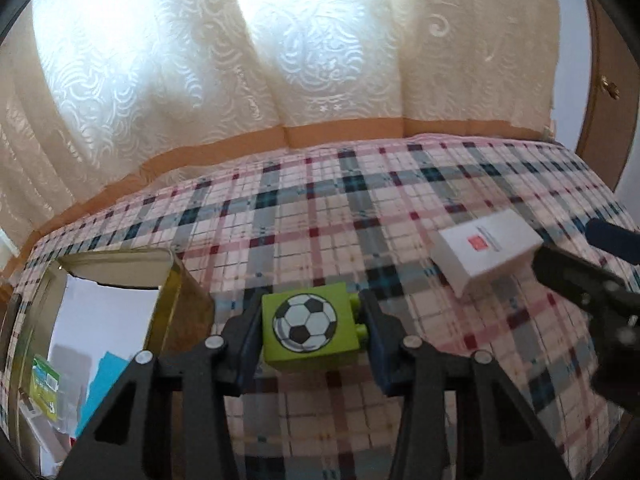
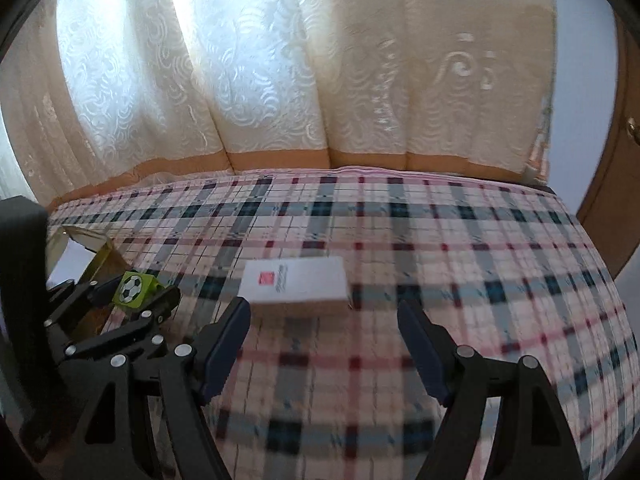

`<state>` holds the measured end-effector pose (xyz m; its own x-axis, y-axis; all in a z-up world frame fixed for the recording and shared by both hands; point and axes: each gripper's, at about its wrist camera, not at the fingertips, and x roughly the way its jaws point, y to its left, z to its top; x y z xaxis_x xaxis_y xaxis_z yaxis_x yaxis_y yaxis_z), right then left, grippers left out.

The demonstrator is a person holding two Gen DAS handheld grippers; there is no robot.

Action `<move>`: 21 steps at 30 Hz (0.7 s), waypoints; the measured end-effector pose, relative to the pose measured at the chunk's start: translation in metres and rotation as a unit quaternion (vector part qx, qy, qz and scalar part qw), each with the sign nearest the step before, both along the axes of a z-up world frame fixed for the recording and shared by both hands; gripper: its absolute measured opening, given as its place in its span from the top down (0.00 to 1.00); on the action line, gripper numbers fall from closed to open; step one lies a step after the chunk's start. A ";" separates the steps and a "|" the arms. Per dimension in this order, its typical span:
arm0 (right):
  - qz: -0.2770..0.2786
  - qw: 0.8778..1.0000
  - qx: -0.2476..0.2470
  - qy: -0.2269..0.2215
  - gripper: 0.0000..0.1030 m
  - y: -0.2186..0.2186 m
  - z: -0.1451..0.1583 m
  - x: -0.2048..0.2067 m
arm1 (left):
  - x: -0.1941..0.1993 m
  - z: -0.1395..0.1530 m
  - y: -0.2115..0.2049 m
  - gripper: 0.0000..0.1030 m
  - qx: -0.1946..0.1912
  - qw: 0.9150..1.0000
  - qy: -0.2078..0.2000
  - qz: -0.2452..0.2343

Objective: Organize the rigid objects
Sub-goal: 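Grasp the white 'The Oriental Club' box with the right gripper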

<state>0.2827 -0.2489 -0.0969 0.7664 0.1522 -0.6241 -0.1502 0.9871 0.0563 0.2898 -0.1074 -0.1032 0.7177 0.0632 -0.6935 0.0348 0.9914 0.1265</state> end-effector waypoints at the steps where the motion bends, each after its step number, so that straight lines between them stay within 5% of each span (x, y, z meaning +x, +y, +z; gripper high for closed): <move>1: 0.002 1.000 -0.005 0.003 0.23 0.004 -0.001 0.006 | 0.001 0.000 0.001 0.56 -0.002 1.000 0.002 0.002; 8: 0.019 1.000 -0.007 0.022 0.14 0.023 -0.008 0.035 | 0.000 0.000 0.007 0.56 -0.015 1.000 -0.002 0.010; 21: 0.012 0.998 -0.024 0.060 0.14 0.034 -0.026 0.064 | 0.007 -0.005 0.012 0.56 -0.033 0.999 0.021 0.012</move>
<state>0.3464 -0.2147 -0.1232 0.6828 0.1375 -0.7175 -0.1690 0.9852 0.0280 0.2967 -0.0951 -0.1085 0.6865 0.0333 -0.7263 0.0140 0.9982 0.0590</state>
